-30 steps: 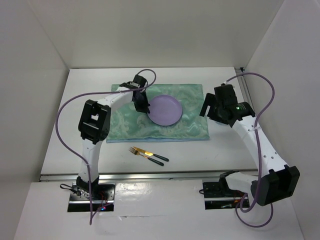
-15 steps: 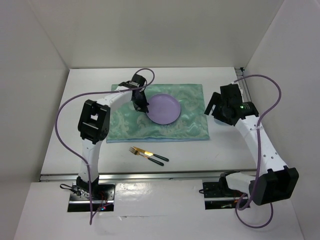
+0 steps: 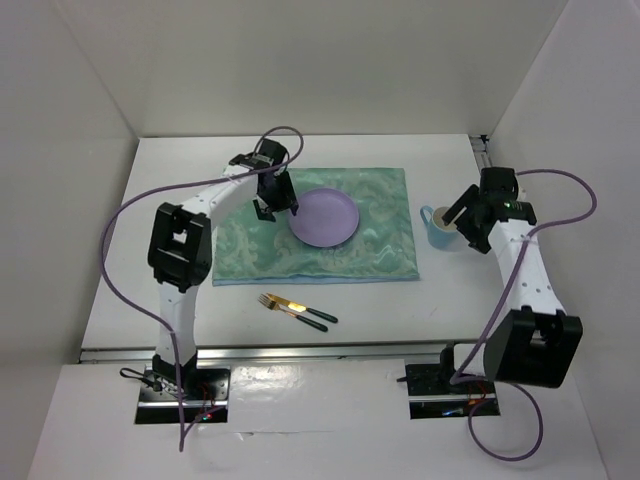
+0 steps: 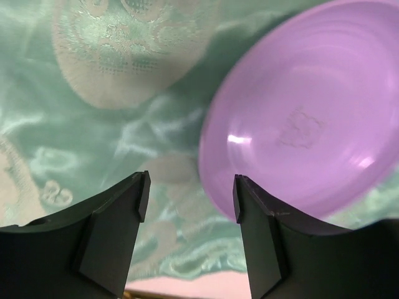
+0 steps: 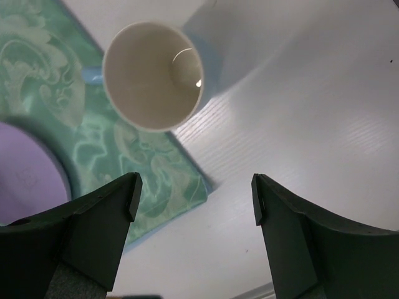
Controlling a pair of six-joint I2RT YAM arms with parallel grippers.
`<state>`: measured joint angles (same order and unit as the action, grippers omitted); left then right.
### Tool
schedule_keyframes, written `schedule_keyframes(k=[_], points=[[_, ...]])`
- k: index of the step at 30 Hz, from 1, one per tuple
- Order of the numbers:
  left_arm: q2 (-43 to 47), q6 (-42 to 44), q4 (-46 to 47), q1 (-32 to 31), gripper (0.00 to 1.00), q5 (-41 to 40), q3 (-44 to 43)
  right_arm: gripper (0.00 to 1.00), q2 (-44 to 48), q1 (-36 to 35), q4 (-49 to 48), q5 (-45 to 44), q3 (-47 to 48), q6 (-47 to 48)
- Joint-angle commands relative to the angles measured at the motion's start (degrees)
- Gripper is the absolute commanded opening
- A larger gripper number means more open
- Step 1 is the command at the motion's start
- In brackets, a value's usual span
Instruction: Set the dinner table for one person
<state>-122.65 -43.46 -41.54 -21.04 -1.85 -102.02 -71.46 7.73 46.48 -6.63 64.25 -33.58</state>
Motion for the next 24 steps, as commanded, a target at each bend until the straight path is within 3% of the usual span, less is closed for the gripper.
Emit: schedule_keyframes(k=[1,12,20,24], points=[[10.0,2.0,-3.0,-0.2,0.73,-2.0,-3.6,0.83,-4.5,2.2,-5.9,1.5,2.0,0.5],[27.6,3.0,-1.3,-0.2,0.71,-1.2,6.7,0.76,-12.6,4.1,-15.1,3.3,1.5,-1.0],[29.7,4.1,-2.5,-0.2,0.7,-0.7,9.3,0.66,-16.7,4.1,-17.8,2.4,-0.4,-2.3],[30.3,4.1,-3.0,-0.2,0.7,-1.3,9.8,0.48,-16.7,4.1,-19.0,2.4,-1.6,-2.3]])
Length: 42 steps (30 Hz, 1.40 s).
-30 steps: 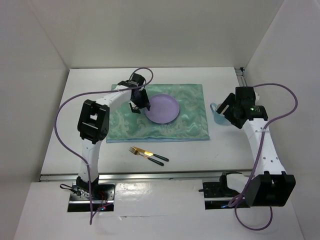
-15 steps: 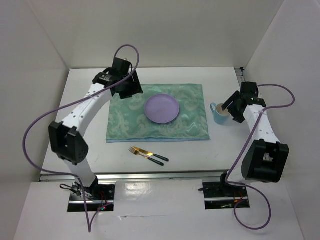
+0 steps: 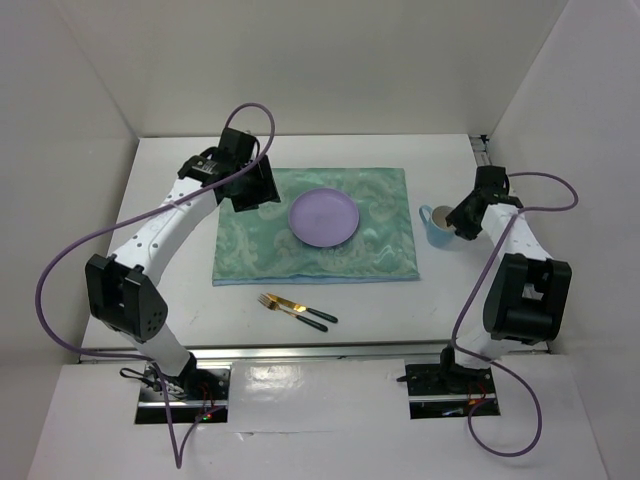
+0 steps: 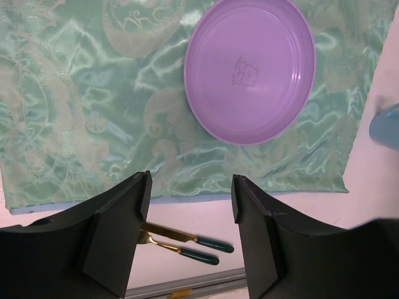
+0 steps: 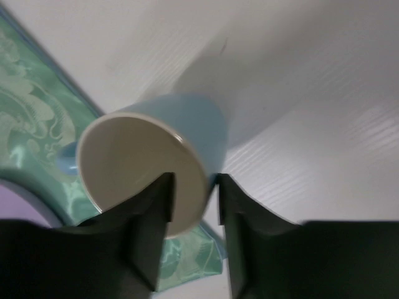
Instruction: Set the dinner table for one person
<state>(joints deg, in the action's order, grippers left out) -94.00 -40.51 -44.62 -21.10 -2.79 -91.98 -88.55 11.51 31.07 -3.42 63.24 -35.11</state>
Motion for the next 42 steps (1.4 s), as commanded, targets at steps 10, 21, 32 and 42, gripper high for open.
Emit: schedule_keyframes(k=[10,21,32,42], points=[[1.0,1.1,-3.5,-0.2,0.69,-1.4,-2.8,0.0,3.4,-1.4,-4.8,-0.8,3.8,1.2],[6.6,1.7,-4.2,0.9,0.67,-1.4,0.0,0.0,-15.0,-15.3,3.1,-6.1,33.9,4.7],[6.6,3.4,-5.5,3.3,0.63,0.9,2.0,0.0,-37.1,-20.5,18.1,-11.3,63.6,3.6],[5.9,5.0,-5.5,5.6,0.62,4.6,2.5,0.0,-40.4,-20.5,18.1,-11.1,63.1,3.6]])
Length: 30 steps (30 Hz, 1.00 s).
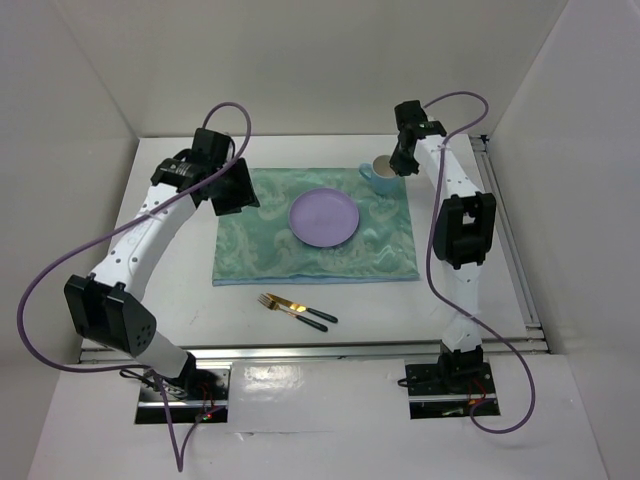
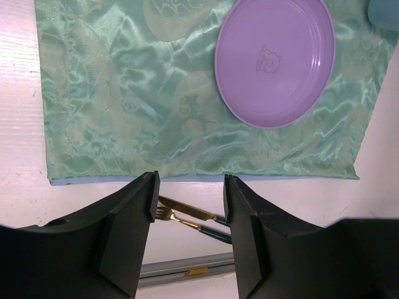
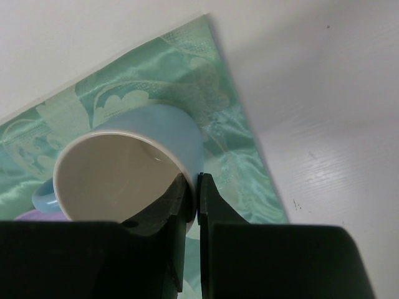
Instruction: Set the dinner table for one person
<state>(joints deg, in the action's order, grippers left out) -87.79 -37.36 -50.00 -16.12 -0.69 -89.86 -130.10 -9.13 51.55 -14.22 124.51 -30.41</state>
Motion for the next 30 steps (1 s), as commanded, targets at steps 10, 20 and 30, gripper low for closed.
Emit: schedule_keyframes(k=[10,20,30], points=[[1.0,3.5,1.6,1.2,0.64,7.5,0.6,0.17,-1.7,-0.4,-2.2,0.3,3.9,-1.1],[2.4,4.1,1.1,1.2,0.67,6.2,1.1,0.95,6.1,-0.4,-3.9,2.4,7.2,0.2],[14.7,-5.9,0.8,-1.4,0.59,-0.2,18.6,0.93,44.8,-10.2,-18.1,2.9,-36.5,13.5]])
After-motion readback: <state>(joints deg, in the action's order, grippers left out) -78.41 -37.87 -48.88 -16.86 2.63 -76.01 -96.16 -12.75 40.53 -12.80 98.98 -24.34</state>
